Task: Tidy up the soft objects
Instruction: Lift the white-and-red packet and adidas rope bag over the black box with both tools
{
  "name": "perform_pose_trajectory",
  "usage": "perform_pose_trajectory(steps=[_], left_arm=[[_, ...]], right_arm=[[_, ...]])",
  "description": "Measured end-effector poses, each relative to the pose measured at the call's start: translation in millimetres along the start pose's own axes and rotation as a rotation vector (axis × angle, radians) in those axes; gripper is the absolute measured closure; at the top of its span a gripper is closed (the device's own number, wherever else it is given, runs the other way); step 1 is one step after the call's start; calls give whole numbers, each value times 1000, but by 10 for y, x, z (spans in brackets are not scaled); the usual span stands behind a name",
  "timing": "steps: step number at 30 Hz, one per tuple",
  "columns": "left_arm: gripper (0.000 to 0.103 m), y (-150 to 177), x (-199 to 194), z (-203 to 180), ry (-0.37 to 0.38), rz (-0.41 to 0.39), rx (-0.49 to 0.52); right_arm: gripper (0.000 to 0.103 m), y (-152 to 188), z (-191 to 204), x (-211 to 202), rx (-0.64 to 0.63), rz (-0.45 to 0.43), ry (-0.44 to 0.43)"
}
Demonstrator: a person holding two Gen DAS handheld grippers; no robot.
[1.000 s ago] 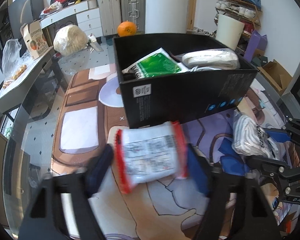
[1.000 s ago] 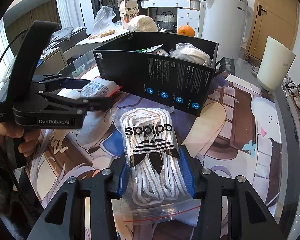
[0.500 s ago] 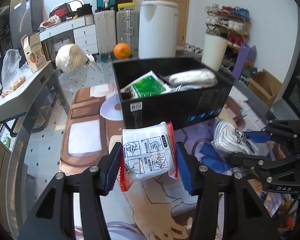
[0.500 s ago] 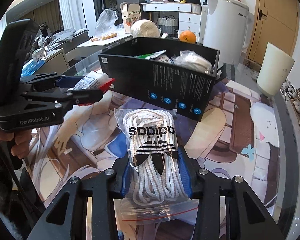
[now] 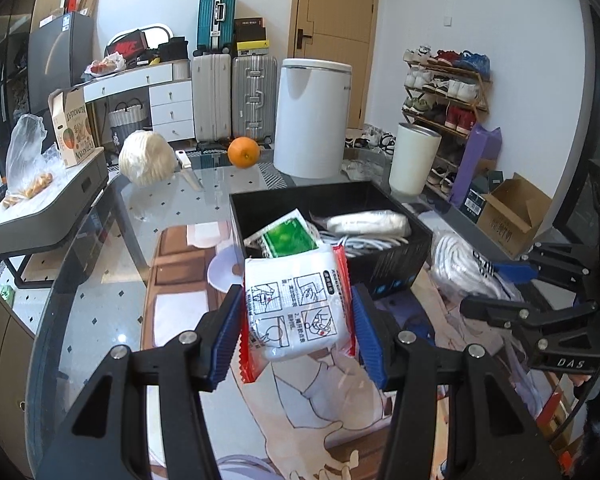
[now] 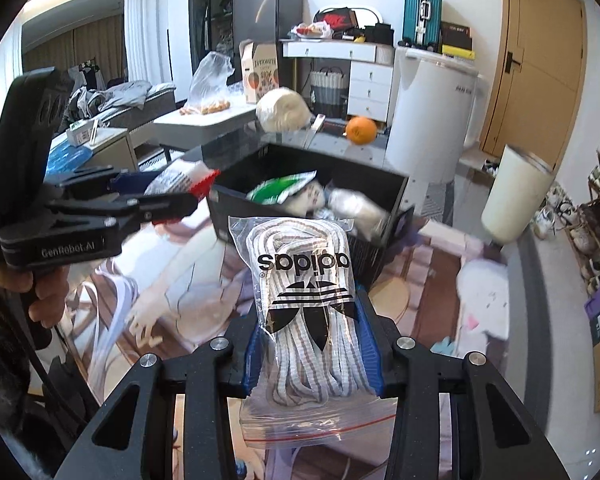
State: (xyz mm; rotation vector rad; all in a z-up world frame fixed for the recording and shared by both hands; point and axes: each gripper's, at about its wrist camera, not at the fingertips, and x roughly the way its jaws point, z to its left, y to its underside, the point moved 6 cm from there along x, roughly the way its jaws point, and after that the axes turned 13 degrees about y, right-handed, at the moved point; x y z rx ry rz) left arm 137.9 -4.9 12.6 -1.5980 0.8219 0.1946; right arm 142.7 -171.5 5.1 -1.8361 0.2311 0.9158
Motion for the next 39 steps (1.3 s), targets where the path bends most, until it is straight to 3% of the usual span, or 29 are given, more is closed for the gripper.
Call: perform_pose_trajectory(steps=[13, 30, 39], left_arm=[[51, -265, 63, 98, -1, -35, -11], [51, -360, 543, 171, 12, 52, 1], [51, -409, 555, 214, -11, 45, 4]], right_arm=[[62, -465, -88, 152, -9, -37, 34], [62, -770, -130, 530, -72, -23, 39], [62, -900, -88, 790, -164, -1, 11]])
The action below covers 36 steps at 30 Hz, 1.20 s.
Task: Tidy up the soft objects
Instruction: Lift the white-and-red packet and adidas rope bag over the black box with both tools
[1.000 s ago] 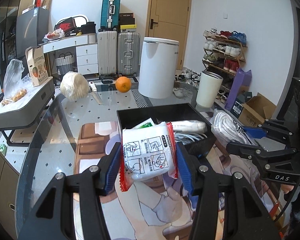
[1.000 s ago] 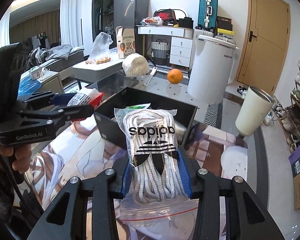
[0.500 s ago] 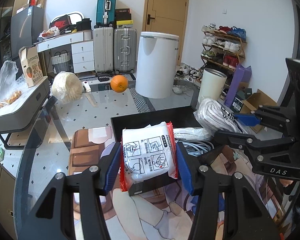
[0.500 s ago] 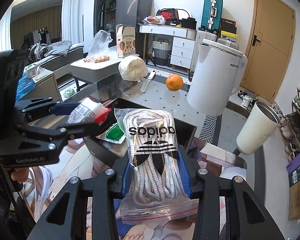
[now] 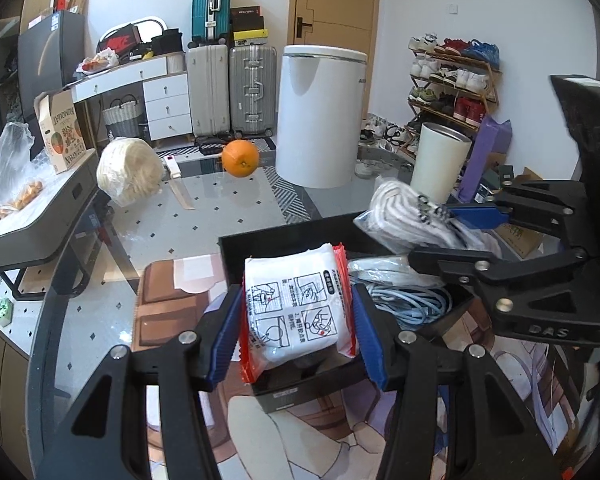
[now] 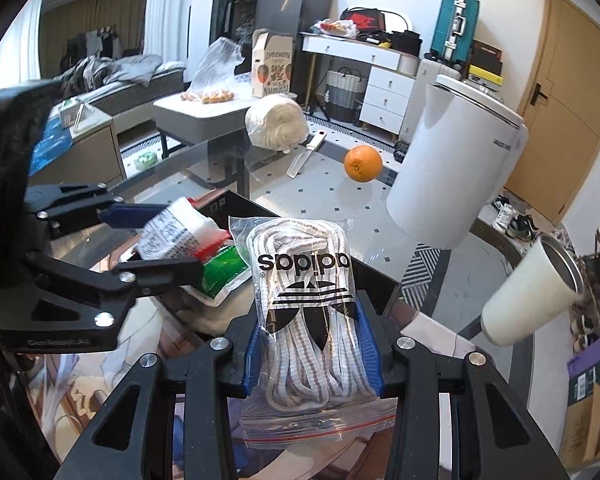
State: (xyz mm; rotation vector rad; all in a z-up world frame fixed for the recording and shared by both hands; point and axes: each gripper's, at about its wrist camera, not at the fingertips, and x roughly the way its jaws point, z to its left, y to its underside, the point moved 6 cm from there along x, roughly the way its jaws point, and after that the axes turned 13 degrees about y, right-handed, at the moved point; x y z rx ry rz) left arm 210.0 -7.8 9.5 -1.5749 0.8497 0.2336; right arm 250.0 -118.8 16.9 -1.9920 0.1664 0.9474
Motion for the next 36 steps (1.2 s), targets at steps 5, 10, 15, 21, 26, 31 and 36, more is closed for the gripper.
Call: perform_pose_trajectory(steps=[5, 10, 15, 21, 26, 31, 36], left_arm=[[51, -9, -38, 57, -3, -10, -13], [51, -21, -3, 88, -4, -7, -20], [51, -12, 16, 113, -1, -8, -29], [51, -22, 6, 122, 6, -13, -37], [51, -45, 13, 121, 18, -21, -43], [51, -48, 17, 115, 19, -23, -42], [51, -60, -8, 99, 19, -31, -40]], right_arm=[[62, -56, 40, 131, -66, 8, -16], [62, -109, 98, 176, -158, -9, -56], [62, -125, 118, 307, -196, 22, -52], [62, -128, 168, 392, -223, 37, -54], [62, -109, 214, 488, -259, 65, -52], [62, -111, 199, 542, -256, 77, -64], [62, -174, 226, 489, -296, 51, -66]])
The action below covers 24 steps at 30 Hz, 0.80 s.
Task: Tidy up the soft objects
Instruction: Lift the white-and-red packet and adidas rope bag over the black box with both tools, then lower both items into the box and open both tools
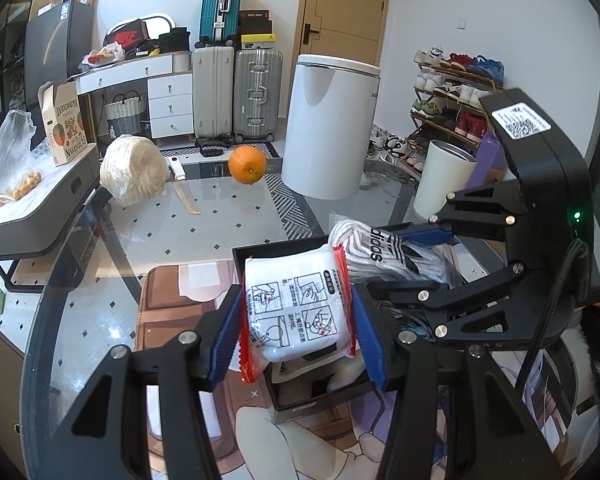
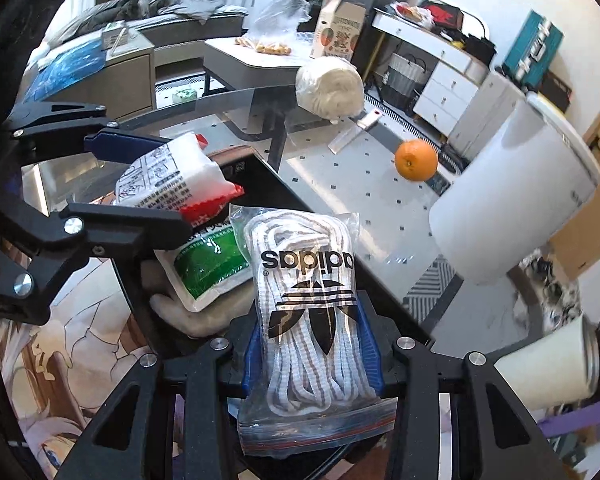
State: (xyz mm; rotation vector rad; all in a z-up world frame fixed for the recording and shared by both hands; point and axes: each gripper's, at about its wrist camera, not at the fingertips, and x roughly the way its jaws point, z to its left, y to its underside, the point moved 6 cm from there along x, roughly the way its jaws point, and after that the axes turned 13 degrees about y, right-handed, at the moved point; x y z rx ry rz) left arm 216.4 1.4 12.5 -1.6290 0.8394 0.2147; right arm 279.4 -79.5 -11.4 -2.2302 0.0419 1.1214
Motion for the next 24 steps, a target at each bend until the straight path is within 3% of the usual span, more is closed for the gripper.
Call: perform_pose_trajectory(steps=[8, 12, 16, 24], left_arm=[[51, -2, -60, 19, 2, -5, 4], [51, 18, -56, 35, 5, 0, -4], [51, 31, -17, 1, 16, 12, 4], [50, 80, 172, -186, 67, 75, 63]], right_arm=[[62, -164, 90, -28, -139, -21, -16], [53, -133, 135, -14, -190, -7, -32], [41, -47, 44, -151, -168, -23, -16], [42, 135, -139, -324, -94, -53, -11]])
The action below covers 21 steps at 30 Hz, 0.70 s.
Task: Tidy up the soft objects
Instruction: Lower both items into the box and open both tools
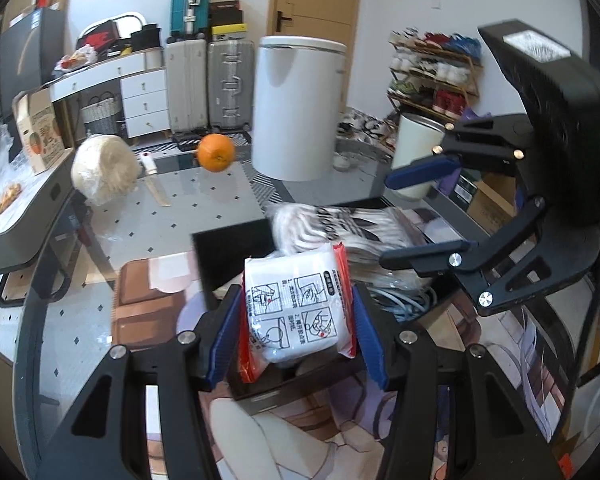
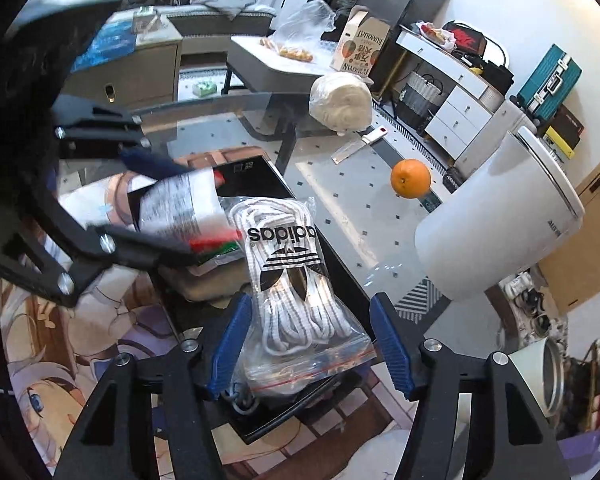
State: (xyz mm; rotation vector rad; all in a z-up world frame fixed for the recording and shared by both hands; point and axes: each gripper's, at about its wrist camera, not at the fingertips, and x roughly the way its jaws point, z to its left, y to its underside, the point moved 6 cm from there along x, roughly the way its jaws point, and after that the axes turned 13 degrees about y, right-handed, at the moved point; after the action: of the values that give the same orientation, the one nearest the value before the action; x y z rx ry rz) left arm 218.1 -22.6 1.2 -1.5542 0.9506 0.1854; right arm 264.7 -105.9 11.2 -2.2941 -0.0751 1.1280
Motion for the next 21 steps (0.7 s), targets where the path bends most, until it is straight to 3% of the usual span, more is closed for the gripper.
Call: perform_pose_trajectory(steps=[2, 6, 18, 21], left_arm=[[49, -13, 44, -7, 1, 9, 4], [49, -40, 113, 1, 25, 23, -7], [47, -6, 248, -50, 37, 58, -6], [40, -3, 232, -54, 24, 58, 1]], right_arm=[[56, 16, 16, 8, 0, -1, -10], [72, 5, 42, 65, -12, -2, -32], [73, -105, 145, 275, -56, 16, -100], [73, -105, 179, 340, -57, 30, -104]])
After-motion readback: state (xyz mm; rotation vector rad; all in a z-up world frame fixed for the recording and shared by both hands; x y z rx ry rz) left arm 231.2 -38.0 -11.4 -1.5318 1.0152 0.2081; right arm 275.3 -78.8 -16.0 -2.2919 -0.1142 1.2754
